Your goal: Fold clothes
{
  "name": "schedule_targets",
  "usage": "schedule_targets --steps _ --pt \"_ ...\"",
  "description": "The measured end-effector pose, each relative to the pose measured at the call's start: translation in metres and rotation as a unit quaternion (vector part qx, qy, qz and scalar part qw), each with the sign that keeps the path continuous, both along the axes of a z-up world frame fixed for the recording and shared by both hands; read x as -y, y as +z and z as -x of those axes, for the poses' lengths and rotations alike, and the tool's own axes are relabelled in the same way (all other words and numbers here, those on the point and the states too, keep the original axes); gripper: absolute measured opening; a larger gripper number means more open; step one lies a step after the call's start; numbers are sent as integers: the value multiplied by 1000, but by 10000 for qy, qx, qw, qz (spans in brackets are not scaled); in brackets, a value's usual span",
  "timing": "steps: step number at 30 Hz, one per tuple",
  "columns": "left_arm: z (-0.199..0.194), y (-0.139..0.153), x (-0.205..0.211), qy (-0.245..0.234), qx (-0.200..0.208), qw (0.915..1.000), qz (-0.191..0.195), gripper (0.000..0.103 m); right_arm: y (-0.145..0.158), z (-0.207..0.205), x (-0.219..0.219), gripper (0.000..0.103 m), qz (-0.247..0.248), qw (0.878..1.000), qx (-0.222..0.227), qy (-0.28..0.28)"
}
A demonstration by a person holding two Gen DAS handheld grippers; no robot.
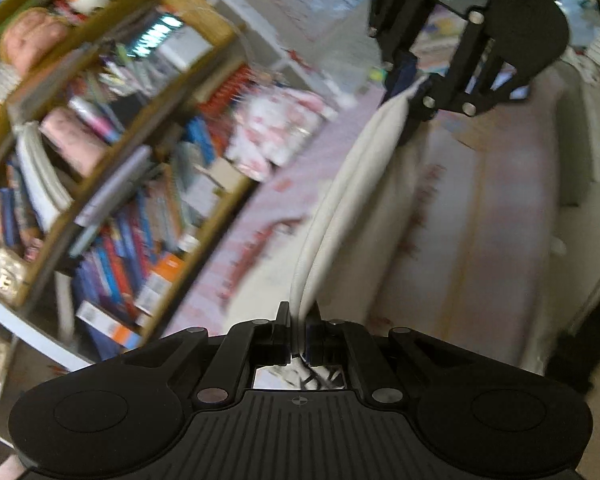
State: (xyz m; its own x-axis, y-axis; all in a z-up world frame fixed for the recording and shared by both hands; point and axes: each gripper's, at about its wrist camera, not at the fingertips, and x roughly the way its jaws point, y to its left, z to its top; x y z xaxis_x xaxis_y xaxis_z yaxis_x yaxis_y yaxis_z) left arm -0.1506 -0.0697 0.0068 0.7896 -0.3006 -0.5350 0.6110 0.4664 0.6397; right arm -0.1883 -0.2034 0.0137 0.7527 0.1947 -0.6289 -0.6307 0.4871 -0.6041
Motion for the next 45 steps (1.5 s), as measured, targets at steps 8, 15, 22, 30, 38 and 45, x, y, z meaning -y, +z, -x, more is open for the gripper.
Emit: schedule_targets --steps 8,15,22,30,38,45 --pt "-51 -1 24 400 276 9988 51 6 25 -52 7 12 -223 9994 273 38" --pt "-97 -17 38 841 71 9964 -84 6 22 -107 19 12 -444 9985 152 290" --pt "-142 -38 49 1300 -262 9908 -264 10 1 -170 26 12 -617 9965 -219 513" --pt "-179 -69 54 1852 -430 9801 -577 55 -39 -228 26 23 -618 9936 -804 498" --pt "-184 -46 40 1700 -816 9820 -130 84 -53 -255 48 34 -1412 9798 -1416 9" --pt "-189 -14 29 1428 -1523 9739 894 84 -52 -257 52 37 -1692 9759 -1376 -80"
